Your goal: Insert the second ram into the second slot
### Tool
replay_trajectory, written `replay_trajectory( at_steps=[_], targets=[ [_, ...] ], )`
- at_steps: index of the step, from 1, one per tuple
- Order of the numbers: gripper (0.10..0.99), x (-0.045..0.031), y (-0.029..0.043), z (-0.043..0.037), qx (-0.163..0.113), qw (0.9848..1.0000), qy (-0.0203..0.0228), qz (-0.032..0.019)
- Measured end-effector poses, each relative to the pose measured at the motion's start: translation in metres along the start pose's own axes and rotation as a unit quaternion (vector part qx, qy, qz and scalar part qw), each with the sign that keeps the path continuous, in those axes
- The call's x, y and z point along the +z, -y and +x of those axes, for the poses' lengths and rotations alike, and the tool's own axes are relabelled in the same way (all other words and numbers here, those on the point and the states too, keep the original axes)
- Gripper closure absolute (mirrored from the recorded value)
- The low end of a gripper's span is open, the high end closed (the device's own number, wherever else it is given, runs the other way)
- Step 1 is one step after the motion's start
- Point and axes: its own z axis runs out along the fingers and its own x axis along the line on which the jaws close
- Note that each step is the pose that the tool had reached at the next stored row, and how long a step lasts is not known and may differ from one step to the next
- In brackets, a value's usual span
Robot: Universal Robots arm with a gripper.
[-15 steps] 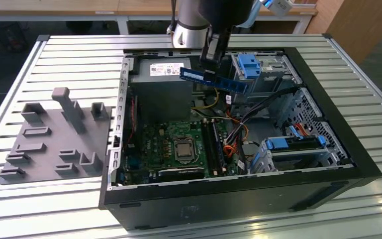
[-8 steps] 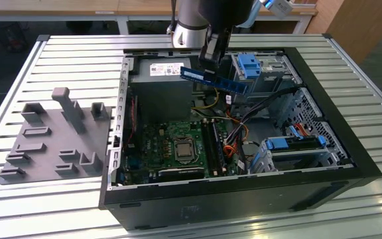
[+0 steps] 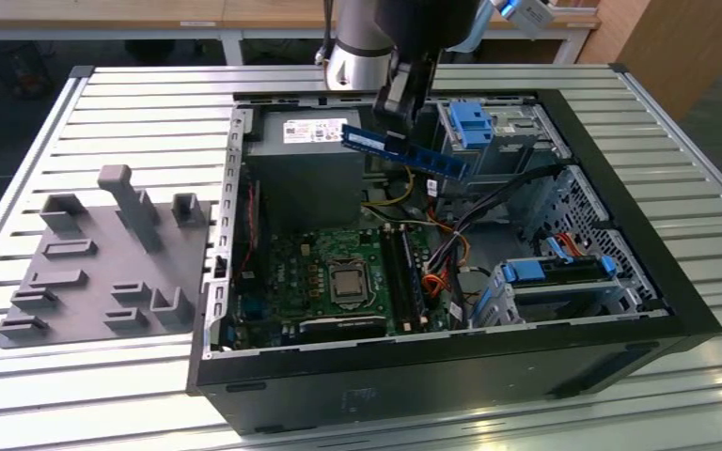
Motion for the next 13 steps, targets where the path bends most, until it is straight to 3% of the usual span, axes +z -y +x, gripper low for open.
replay_trajectory(
  at_steps=[13],
  targets=[
    [0.953, 0.0001, 0.0, 0.0, 0.029, 0.9996, 0.0011, 0.0005]
  ],
)
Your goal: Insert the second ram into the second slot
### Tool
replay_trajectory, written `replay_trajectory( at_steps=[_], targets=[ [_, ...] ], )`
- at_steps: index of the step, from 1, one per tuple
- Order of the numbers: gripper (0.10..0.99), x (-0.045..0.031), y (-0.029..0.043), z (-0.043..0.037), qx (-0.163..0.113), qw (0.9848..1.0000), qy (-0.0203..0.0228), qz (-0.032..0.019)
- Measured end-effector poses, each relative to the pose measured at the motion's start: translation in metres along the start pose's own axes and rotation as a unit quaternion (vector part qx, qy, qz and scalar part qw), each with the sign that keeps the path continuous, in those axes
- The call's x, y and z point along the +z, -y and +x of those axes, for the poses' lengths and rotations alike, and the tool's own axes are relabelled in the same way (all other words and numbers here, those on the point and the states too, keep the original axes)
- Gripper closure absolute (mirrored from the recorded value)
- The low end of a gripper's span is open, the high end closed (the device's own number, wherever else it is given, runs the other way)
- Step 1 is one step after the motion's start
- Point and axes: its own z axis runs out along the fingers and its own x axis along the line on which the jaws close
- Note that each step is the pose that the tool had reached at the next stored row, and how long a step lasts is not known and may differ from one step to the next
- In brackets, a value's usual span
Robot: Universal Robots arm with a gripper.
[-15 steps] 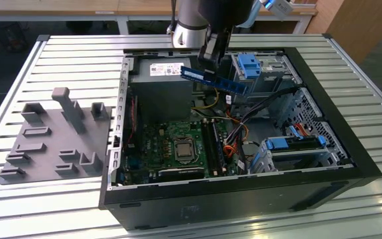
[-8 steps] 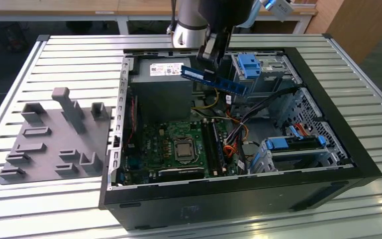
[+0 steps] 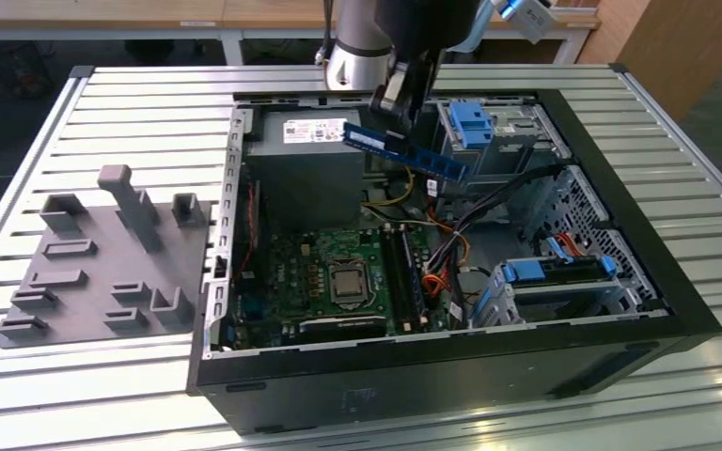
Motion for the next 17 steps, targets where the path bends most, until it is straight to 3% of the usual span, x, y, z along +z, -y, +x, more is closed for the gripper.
replay_trajectory(
  at_steps=[17],
  targets=[
    [0.953, 0.0001, 0.0, 0.0, 0.036, 0.9994, 0.0013, 0.0006]
  ],
)
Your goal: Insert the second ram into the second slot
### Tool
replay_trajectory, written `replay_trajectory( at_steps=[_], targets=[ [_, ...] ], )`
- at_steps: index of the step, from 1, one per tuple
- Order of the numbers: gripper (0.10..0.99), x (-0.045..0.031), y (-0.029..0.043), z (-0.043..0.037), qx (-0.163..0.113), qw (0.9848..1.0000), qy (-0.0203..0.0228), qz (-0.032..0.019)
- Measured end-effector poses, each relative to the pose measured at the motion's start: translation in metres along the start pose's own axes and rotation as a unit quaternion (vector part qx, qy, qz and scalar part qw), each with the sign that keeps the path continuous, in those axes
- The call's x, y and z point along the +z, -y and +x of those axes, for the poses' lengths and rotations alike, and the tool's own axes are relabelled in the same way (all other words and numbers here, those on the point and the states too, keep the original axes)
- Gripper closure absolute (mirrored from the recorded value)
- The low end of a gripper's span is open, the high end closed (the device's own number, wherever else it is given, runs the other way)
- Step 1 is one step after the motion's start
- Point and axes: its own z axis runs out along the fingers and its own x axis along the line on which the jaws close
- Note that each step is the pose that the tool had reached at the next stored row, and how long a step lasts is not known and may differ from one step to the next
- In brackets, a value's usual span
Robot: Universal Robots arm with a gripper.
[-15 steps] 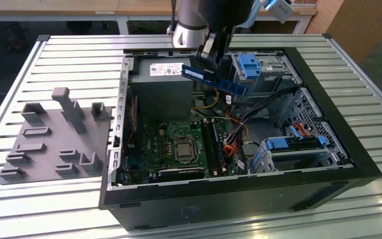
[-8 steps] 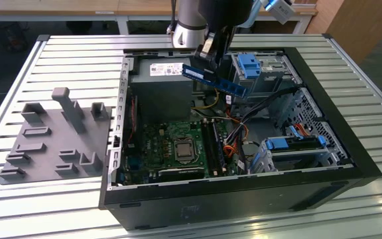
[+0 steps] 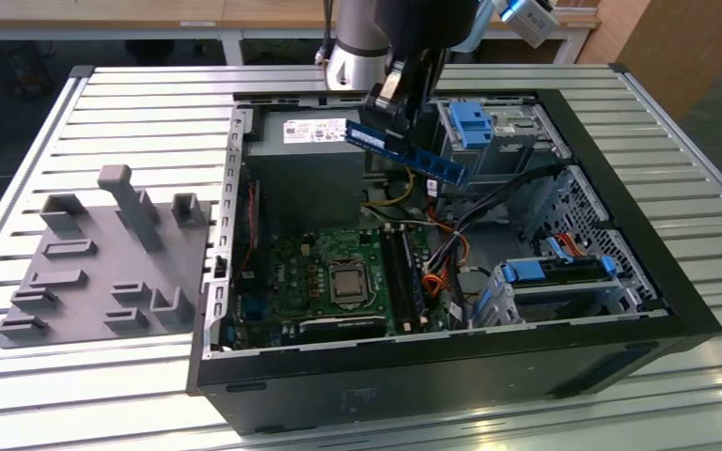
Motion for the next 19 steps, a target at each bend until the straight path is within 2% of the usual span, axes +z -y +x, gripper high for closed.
replay_trajectory(
  at_steps=[12, 19],
  targets=[
    [0.953, 0.0, 0.0, 0.0, 0.024, 0.9997, 0.0009, 0.0004],
    [0.953, 0.0001, 0.0, 0.0, 0.046, 0.999, 0.0017, 0.0008]
  ],
)
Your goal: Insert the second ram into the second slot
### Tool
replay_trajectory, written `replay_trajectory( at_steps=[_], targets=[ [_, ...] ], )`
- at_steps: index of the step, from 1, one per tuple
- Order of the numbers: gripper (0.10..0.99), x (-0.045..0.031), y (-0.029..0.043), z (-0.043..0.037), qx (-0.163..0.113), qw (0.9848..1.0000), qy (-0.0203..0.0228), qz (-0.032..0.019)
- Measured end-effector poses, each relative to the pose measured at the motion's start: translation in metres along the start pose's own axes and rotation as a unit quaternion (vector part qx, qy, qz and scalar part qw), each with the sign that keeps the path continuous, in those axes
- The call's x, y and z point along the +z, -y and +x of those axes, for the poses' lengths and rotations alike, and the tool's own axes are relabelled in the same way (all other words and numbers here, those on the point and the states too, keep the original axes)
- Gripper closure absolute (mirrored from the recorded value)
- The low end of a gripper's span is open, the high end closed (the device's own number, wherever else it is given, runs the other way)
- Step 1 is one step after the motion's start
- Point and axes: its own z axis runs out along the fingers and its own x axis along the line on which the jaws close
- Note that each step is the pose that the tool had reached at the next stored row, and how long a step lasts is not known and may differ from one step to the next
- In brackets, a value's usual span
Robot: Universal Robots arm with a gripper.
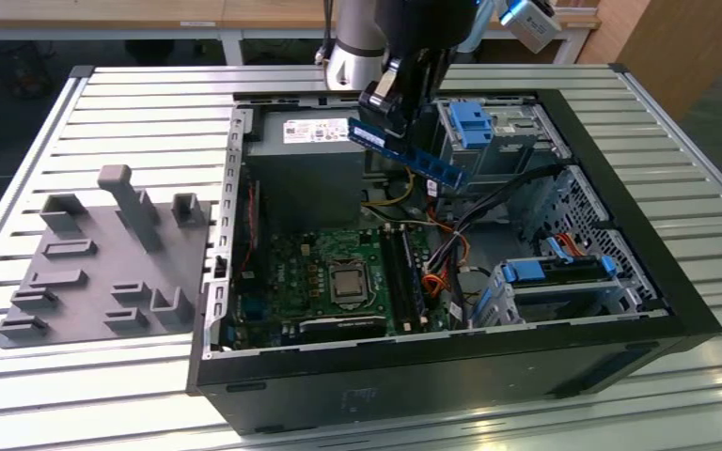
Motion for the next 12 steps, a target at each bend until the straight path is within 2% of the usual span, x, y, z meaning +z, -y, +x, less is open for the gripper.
replay_trajectory(
  at_steps=[12],
  targets=[
    [0.953, 0.0001, 0.0, 0.0, 0.036, 0.9994, 0.0014, 0.0006]
  ],
)
